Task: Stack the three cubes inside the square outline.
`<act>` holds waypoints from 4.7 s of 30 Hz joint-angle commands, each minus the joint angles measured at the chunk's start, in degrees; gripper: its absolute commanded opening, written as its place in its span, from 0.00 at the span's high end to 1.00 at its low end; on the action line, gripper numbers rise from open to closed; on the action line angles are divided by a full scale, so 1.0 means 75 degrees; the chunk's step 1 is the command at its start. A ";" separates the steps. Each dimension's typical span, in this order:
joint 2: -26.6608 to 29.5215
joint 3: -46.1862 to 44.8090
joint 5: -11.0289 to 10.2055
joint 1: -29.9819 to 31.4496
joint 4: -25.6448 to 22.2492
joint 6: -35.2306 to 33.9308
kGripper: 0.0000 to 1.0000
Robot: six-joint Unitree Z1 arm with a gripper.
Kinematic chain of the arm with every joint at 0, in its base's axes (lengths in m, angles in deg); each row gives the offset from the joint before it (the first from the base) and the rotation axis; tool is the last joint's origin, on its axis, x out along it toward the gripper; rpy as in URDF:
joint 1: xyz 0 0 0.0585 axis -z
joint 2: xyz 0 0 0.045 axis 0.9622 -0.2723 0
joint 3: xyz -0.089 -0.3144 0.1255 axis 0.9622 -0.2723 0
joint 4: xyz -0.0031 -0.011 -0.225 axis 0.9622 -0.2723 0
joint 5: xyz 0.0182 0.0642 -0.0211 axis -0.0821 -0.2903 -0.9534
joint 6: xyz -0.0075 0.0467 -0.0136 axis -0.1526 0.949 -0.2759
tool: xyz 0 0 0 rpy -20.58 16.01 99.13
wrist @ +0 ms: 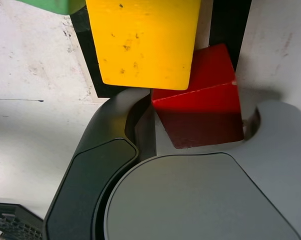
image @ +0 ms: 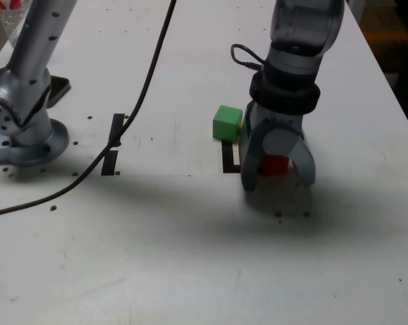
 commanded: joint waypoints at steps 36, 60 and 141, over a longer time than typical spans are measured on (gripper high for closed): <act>0.0994 -0.1073 -0.0775 -0.1130 0.0114 0.0389 0.79; 0.1622 -0.0926 -0.0870 0.0073 -0.0091 -0.0355 0.79; 0.2171 -0.1685 -0.1446 0.0367 0.0144 -0.0003 0.22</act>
